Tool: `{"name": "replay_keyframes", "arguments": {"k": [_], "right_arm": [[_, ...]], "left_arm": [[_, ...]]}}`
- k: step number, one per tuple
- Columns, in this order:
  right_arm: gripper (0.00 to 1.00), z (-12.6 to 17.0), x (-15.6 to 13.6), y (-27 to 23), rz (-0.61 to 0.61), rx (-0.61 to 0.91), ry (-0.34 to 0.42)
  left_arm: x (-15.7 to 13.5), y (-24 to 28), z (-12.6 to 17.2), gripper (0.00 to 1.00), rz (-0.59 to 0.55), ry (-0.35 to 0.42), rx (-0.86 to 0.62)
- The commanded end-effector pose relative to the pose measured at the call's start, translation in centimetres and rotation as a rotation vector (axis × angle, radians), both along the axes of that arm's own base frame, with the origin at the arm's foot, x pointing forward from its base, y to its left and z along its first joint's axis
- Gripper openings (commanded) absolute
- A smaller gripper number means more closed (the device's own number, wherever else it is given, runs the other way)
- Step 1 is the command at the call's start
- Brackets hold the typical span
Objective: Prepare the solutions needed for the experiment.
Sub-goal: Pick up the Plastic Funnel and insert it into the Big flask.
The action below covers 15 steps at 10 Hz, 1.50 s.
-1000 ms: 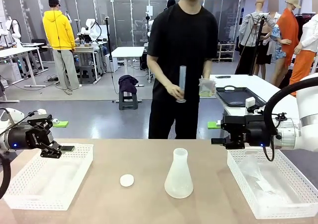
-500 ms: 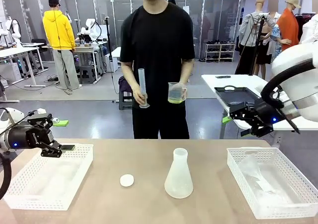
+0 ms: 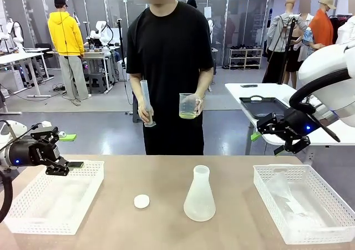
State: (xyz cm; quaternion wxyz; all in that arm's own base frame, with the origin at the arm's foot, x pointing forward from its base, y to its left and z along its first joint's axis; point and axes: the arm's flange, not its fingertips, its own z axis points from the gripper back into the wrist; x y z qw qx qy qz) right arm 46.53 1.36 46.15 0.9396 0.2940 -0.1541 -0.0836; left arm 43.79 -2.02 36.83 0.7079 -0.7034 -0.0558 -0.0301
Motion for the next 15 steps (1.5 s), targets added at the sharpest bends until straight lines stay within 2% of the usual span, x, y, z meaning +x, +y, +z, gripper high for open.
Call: {"name": "replay_keyframes", "arguments": {"k": [1, 2, 3, 5, 6, 7, 8, 9, 10, 11, 14, 15], "right_arm": [[1.00, -0.7, -0.1, 0.0, 0.000, 0.019, -0.044], [1.00, -0.7, -0.1, 0.0, 0.000, 0.019, -0.044], [1.00, 0.1, 0.1, 0.0, -0.006, 0.006, -0.009], [1.00, -0.2, 0.5, 0.8, 0.478, -0.112, -0.241], [1.00, -1.0, 0.9, 1.2, 0.651, -0.189, -0.341], [1.00, -1.4, 1.2, 1.6, 0.766, -0.243, -0.468], [1.00, -2.3, 1.5, 2.0, 0.853, -0.313, -0.507], [1.00, -2.9, 1.7, 2.4, 0.920, -0.321, -0.477], [1.00, -3.2, 1.9, 2.7, 0.897, -0.314, -0.447], [1.00, -2.0, 0.6, 3.2, 0.808, -0.310, -0.362], [1.00, -2.0, 0.6, 3.2, 0.808, -0.310, -0.362], [1.00, -2.5, 0.9, 3.0, 0.850, -0.324, -0.383]], "left_arm": [[0.1, -0.1, 0.0, 1.00, 0.019, -0.001, -0.003], [0.1, -0.1, 0.0, 1.00, 0.019, -0.001, -0.003], [0.1, -0.1, 0.0, 1.00, 0.019, -0.001, -0.003], [0.1, -0.1, 0.0, 1.00, 0.019, -0.001, -0.003], [0.1, -0.1, 0.0, 1.00, 0.019, -0.001, -0.003], [0.1, -0.1, 0.0, 1.00, 0.019, -0.001, -0.003], [0.1, -0.1, 0.0, 1.00, 0.019, -0.001, -0.003], [0.1, -0.1, 0.0, 1.00, 0.019, -0.001, -0.003], [0.1, -0.1, 0.0, 1.00, 0.019, -0.001, -0.003], [0.1, -0.1, 0.0, 1.00, 0.019, -0.001, -0.003], [0.1, -0.1, 0.0, 1.00, 0.019, -0.001, -0.003], [0.1, -0.1, 0.0, 1.00, 0.019, -0.001, -0.003]]}}
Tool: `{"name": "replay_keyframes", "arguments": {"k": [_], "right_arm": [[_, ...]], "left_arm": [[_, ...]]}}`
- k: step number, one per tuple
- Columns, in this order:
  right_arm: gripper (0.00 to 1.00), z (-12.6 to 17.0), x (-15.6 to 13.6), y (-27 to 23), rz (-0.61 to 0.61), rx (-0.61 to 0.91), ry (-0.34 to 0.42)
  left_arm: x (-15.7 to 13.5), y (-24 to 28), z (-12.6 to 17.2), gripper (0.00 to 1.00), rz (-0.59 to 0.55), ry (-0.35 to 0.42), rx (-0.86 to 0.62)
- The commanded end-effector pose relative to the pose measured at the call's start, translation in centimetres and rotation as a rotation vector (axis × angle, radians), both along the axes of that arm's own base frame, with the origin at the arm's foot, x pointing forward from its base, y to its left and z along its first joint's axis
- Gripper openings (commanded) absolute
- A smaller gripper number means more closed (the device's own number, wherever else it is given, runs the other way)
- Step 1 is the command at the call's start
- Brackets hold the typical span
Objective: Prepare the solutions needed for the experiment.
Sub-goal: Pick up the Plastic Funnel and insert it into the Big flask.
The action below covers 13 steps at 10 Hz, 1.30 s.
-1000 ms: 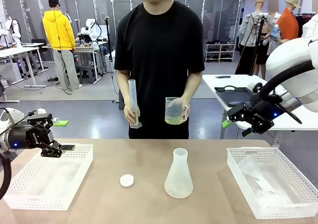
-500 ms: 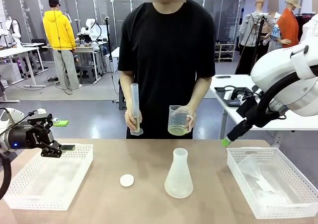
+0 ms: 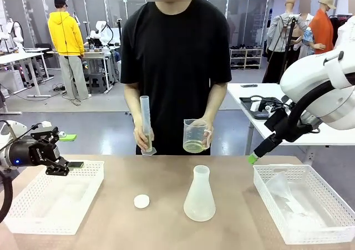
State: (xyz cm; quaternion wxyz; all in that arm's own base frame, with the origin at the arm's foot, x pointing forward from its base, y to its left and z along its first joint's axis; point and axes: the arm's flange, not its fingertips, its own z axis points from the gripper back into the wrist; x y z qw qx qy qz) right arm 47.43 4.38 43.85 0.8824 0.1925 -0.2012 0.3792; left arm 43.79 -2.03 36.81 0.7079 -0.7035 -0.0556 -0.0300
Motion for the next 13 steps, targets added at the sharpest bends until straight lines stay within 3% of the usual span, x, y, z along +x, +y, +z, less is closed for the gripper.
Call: {"name": "replay_keyframes", "arguments": {"k": [1, 4, 5, 7, 8, 13], "right_arm": [[1.00, 0.1, 0.6, -0.4, 0.200, -0.134, -0.090], [1.00, 1.2, 3.2, -4.0, 0.576, -0.349, -0.174], [1.00, 0.8, 4.1, -4.2, 0.692, -0.374, -0.160], [1.00, -0.1, 4.9, -3.9, 0.802, -0.388, -0.126], [1.00, 0.7, 3.3, -3.8, 0.677, -0.388, -0.133], [1.00, 0.7, 3.8, -4.1, 0.711, -0.391, -0.134]], "left_arm": [[0.1, -0.1, 0.0, 1.00, 0.019, -0.002, -0.002], [0.1, -0.1, 0.0, 1.00, 0.019, -0.002, -0.002], [0.1, -0.1, 0.0, 1.00, 0.019, -0.002, -0.002], [0.1, -0.1, 0.0, 1.00, 0.019, -0.002, -0.002], [0.1, -0.1, 0.0, 1.00, 0.019, -0.002, -0.002], [0.1, -0.1, 0.0, 1.00, 0.019, -0.002, -0.002]]}}
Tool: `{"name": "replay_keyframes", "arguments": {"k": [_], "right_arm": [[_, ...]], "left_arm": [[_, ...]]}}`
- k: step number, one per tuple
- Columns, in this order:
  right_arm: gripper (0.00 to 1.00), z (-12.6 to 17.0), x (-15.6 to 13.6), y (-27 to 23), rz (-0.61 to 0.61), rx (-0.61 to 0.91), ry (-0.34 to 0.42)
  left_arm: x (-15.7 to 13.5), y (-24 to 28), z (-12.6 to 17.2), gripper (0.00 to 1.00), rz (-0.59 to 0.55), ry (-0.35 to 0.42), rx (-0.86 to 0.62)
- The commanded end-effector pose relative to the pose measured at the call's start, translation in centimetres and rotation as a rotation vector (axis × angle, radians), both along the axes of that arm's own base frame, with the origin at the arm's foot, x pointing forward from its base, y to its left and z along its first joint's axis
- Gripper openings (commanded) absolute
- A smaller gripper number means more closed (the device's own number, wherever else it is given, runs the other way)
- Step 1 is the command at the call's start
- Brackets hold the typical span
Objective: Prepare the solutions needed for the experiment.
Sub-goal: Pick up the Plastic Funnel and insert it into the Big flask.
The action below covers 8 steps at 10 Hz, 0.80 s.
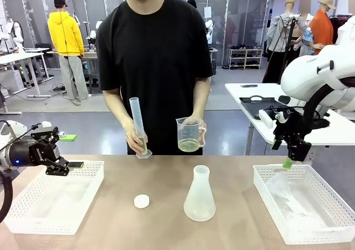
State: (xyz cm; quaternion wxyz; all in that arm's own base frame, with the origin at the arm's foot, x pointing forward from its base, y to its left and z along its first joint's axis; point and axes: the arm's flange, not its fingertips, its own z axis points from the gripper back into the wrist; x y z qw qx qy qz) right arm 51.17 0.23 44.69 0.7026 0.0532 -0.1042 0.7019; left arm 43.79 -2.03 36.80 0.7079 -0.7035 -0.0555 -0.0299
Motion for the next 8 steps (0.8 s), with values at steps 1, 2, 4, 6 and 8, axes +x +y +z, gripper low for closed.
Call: {"name": "replay_keyframes", "arguments": {"k": [1, 2, 4, 6, 8], "right_arm": [[1.00, 0.0, 1.1, 0.4, 0.069, -0.035, 0.019], [1.00, -0.2, 2.3, 0.7, 0.121, -0.068, 0.051], [1.00, -1.2, 4.1, 1.6, 0.228, -0.110, 0.145], [1.00, -2.3, 5.2, 2.2, 0.240, -0.199, 0.246], [1.00, -3.7, 6.4, 2.4, 0.241, -0.281, 0.303]], "left_arm": [[0.1, -0.1, 0.1, 1.00, 0.019, -0.002, -0.002], [0.1, -0.1, 0.1, 1.00, 0.019, -0.002, -0.002], [0.1, -0.1, 0.1, 1.00, 0.019, -0.002, -0.002], [0.1, -0.1, 0.1, 1.00, 0.019, -0.002, -0.002], [0.1, -0.1, 0.1, 1.00, 0.019, -0.002, -0.002]]}}
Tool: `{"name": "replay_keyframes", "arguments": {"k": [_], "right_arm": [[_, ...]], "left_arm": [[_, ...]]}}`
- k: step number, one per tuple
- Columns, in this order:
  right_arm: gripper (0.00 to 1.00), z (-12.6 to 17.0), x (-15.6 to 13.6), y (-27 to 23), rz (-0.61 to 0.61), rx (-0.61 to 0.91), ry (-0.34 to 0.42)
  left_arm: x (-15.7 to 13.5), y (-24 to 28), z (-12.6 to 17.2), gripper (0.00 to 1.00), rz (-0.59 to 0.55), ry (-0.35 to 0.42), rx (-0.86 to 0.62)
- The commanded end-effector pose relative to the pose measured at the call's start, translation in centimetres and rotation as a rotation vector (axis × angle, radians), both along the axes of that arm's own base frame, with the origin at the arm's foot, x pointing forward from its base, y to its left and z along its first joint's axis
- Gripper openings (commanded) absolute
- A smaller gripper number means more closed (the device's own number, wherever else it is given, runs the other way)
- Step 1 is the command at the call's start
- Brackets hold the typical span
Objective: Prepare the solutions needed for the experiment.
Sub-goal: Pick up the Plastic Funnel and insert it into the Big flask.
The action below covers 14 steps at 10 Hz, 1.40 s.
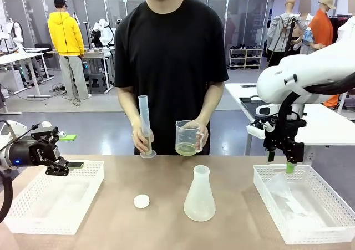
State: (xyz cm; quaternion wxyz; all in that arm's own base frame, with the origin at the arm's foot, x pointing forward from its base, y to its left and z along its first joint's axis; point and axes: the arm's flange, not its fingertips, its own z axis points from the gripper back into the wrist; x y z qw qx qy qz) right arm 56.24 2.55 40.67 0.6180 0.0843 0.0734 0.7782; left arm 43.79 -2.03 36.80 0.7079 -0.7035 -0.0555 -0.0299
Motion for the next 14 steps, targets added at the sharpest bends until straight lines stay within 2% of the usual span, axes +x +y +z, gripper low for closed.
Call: {"name": "replay_keyframes", "arguments": {"k": [1, 4, 11, 14], "right_arm": [[1.00, -0.2, 1.7, 0.2, 0.018, -0.083, 0.046], [1.00, -2.5, 2.8, 0.6, 0.034, -0.102, 0.112], [1.00, -5.3, 2.9, 0.7, 0.049, -0.188, 0.223], [0.72, -6.3, 3.5, 0.5, 0.090, -0.171, 0.206]], "left_arm": [[0.1, -0.1, 0.1, 1.00, 0.019, -0.002, -0.002], [0.1, -0.1, 0.1, 1.00, 0.019, -0.002, -0.002], [0.1, -0.1, 0.1, 1.00, 0.019, -0.002, -0.002], [0.1, -0.1, 0.1, 1.00, 0.019, -0.002, -0.002]]}}
